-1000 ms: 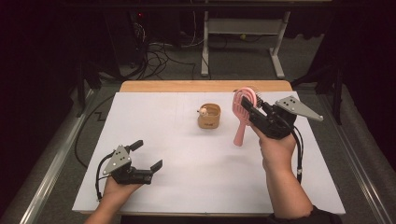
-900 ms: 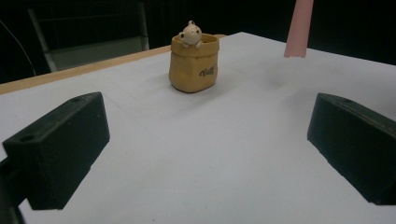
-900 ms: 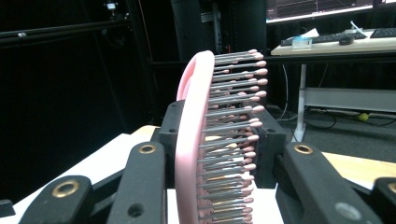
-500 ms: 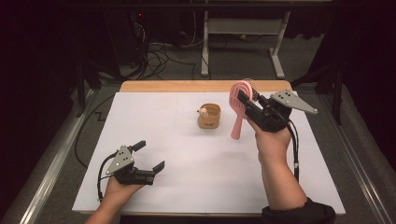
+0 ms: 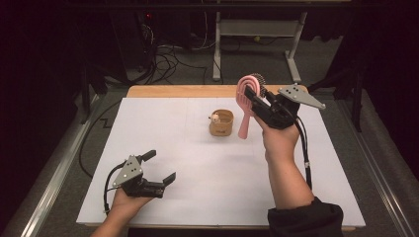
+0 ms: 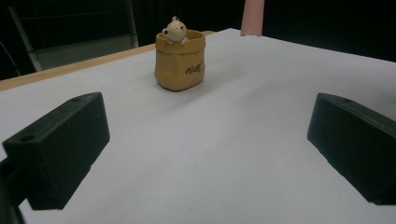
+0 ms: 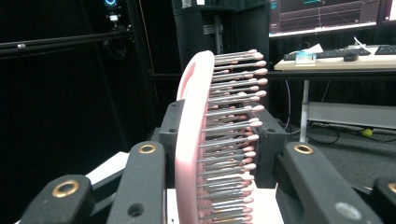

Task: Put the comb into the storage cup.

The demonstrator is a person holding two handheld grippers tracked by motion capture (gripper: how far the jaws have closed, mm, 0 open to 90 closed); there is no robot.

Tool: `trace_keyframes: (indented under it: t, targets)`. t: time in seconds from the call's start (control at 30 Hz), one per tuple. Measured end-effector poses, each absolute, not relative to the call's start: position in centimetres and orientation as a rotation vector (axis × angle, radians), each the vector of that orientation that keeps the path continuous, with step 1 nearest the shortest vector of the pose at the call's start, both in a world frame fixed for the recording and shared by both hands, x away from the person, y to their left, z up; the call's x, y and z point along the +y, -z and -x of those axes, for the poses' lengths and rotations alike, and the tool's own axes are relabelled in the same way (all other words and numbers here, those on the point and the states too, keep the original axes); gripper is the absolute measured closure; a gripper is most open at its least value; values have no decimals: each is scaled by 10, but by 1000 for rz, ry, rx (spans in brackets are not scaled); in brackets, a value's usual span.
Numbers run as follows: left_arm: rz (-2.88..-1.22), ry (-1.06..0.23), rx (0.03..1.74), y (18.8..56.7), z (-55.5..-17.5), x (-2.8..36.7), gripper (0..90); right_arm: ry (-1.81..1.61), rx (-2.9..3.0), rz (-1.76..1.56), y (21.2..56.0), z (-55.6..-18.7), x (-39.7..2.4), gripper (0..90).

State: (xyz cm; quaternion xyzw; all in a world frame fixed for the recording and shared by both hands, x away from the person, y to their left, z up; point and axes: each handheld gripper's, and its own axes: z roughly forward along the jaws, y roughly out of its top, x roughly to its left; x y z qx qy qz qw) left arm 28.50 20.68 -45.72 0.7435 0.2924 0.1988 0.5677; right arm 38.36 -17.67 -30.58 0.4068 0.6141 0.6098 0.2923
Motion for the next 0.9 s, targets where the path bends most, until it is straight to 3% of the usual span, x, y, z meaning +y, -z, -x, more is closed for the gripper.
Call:
trace_keyframes:
  t: [0.9]
  targets:
    - [-1770,-453,691,463,-287,203,0,-1663,1594,-1111,298,-424,-147,653]
